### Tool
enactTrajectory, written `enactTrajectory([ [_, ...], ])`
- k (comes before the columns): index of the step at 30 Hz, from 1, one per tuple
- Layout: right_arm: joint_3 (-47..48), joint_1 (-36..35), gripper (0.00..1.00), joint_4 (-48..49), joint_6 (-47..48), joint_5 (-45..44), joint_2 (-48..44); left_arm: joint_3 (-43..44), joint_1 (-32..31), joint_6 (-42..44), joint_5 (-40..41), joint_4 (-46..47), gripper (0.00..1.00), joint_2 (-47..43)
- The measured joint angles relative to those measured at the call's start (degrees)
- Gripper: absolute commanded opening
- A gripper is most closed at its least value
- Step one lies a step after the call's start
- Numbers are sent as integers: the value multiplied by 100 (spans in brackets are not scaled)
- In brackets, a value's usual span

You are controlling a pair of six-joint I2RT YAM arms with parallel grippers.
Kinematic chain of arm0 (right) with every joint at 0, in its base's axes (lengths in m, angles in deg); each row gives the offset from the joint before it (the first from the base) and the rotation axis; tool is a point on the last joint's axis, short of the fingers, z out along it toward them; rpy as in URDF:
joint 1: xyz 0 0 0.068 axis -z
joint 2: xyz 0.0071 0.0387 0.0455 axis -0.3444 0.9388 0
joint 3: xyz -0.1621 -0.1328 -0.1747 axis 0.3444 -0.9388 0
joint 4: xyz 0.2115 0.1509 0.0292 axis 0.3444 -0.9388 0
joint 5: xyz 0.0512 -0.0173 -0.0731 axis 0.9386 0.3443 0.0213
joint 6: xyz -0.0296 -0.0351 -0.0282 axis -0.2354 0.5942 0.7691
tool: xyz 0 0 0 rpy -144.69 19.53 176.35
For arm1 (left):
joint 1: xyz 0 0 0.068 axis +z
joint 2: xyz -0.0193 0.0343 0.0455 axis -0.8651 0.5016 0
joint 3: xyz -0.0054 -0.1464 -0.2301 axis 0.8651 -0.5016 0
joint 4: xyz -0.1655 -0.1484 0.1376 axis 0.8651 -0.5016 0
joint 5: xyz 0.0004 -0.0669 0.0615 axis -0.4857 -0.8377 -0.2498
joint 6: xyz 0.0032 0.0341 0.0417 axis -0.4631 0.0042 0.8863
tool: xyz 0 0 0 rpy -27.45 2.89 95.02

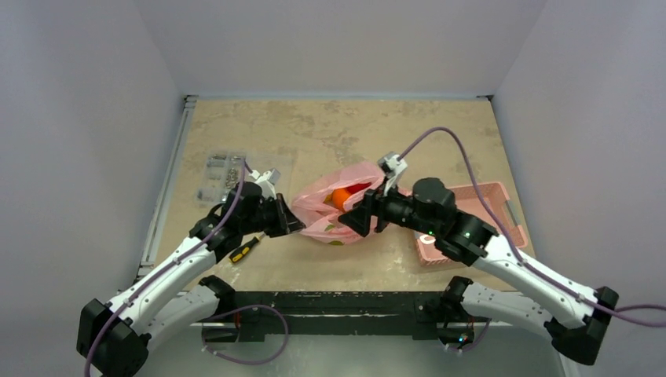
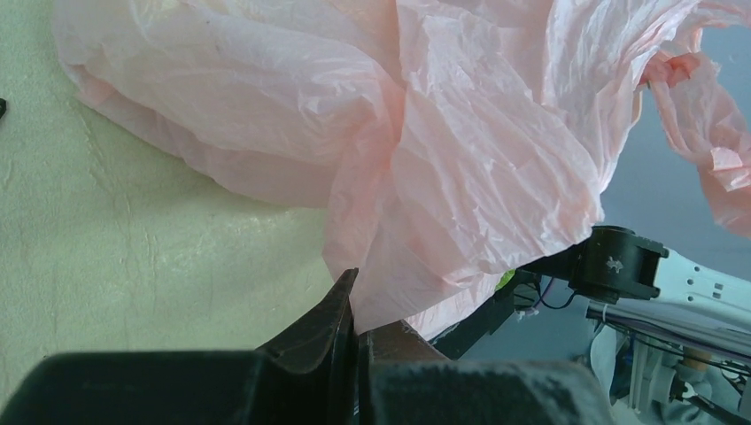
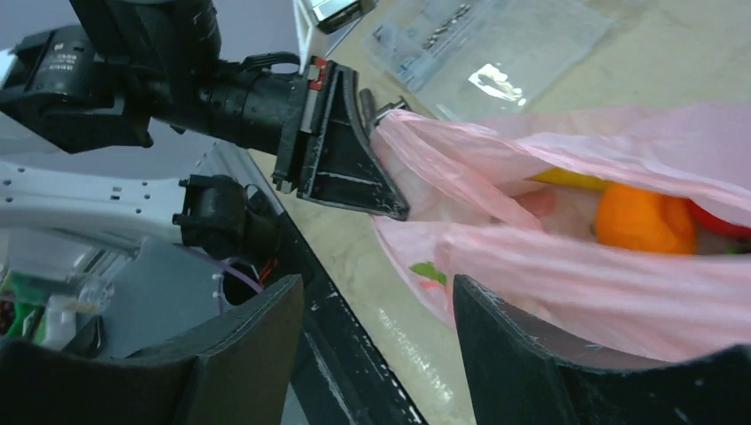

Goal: Take the fake fruits out of the plastic bag
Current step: Adjust the plastic bag at the center of the board.

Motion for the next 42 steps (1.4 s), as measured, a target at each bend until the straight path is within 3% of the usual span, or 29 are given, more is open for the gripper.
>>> enactTrajectory([
  [2, -2, -234, 51, 450, 68, 197, 514, 20, 0, 15, -13, -50, 0, 15],
  [5, -94, -286, 32, 1023, 118, 155, 1143, 24, 0, 39, -31, -68, 0, 15],
  [7, -402, -286, 19, 1526, 55, -251, 1458, 31, 0, 44, -33, -111, 0, 15],
  [9, -800, -282, 14, 1895, -26, -782, 1696, 61, 0, 55, -35, -201, 0, 7],
  [14, -1099, -422, 14, 2476, 0, -1471, 2817, 186, 0, 15, -55, -310, 0, -59],
  [18, -1078, -1340, 14, 2680, -33, -1832, 3482, 404, 0, -118, -94, -348, 0, 33],
  [19, -1062, -1572, 14, 2721, -66, -1899, 3563, 470, 0, -162, -114, -341, 7, 76],
  [21, -1014, -1897, 15, 2798, -205, -2015, 3654, 538, 0, -271, -142, -304, 34, 107],
  [22, -1001, -1945, 15, 2835, -269, -2044, 3676, 542, 0, -304, -151, -295, 43, 90],
  [26, -997, -1928, 16, 2911, -446, -2177, 3648, 485, -4, -463, -151, -337, 68, -219],
  [31, -990, -1893, 16, 2903, -514, -2358, 3397, -39, -26, -531, -42, -538, 85, -1300],
  [35, -990, -1893, 17, 2907, -623, -2441, 3182, -481, -44, -678, 33, -625, 87, -1821],
  [39, -990, -1893, 17, 2911, -715, -2490, 3106, -601, -55, -719, 114, -645, 85, -1486],
  [42, -990, -1893, 18, 2903, -739, -2610, 3108, -601, -57, -662, 286, -643, 73, -1115],
])
